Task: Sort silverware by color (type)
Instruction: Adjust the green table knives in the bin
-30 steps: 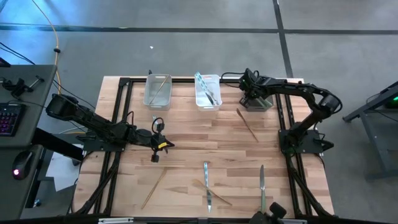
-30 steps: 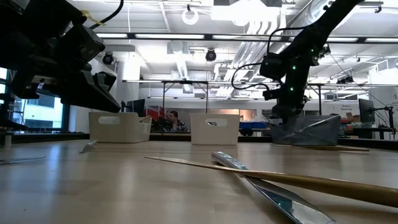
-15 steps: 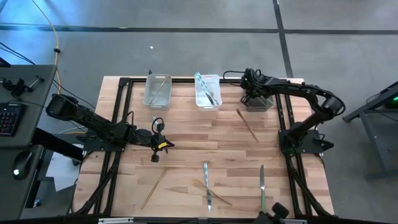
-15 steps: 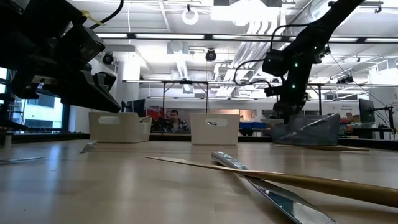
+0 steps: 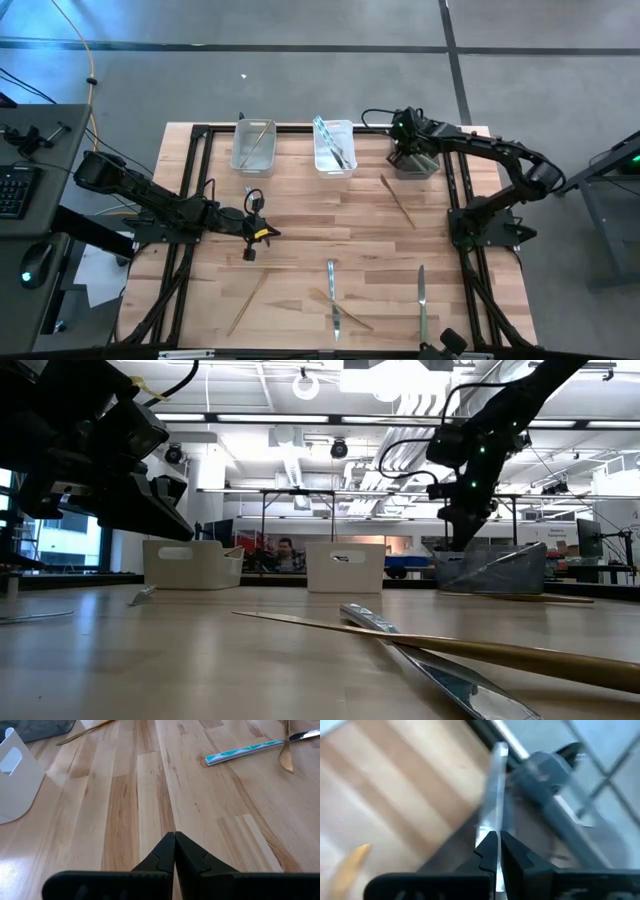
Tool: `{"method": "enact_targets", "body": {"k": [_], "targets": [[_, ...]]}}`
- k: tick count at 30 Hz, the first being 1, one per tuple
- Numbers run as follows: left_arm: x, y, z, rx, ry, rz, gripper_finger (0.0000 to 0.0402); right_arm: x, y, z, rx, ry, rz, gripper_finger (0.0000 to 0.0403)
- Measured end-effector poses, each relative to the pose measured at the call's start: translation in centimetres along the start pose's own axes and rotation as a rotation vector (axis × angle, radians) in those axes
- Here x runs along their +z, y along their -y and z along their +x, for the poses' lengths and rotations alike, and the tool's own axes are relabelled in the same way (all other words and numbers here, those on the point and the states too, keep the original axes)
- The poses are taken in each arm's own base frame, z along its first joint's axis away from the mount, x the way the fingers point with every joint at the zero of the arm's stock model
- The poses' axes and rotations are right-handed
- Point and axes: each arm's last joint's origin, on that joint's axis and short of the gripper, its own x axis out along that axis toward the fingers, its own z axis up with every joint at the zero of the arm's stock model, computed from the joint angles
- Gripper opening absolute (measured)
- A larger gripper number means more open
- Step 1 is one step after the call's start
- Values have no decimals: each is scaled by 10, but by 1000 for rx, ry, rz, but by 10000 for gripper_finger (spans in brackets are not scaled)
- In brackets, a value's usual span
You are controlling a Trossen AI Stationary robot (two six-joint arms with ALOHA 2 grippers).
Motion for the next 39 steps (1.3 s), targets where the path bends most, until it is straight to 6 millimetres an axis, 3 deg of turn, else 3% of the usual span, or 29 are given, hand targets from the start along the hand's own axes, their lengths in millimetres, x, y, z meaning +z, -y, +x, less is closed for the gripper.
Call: {"method": "enact_targets", "body": {"k": [5,13,19,28,32,37,39], "targets": [[0,0,0,0,0,0,0,-4,1,3,57,-40,17,22],[0,0,0,0,-1,-1,0,-11,12,7,78,-87,19,139],[0,0,0,0,-1,-1,0,-13,19,16,119,-105,16,173],[0,0,0,0,0,-2,0,-11,14,44,145,-116,-1,149],[0,0,0,0,0,-2,0,-10,14,45,150,-113,-5,102],[0,0,0,0,0,-1,0,-10,14,45,142,-112,-10,15],[0,0,0,0,0,-1,0,-10,14,44,137,-111,-10,9]]}}
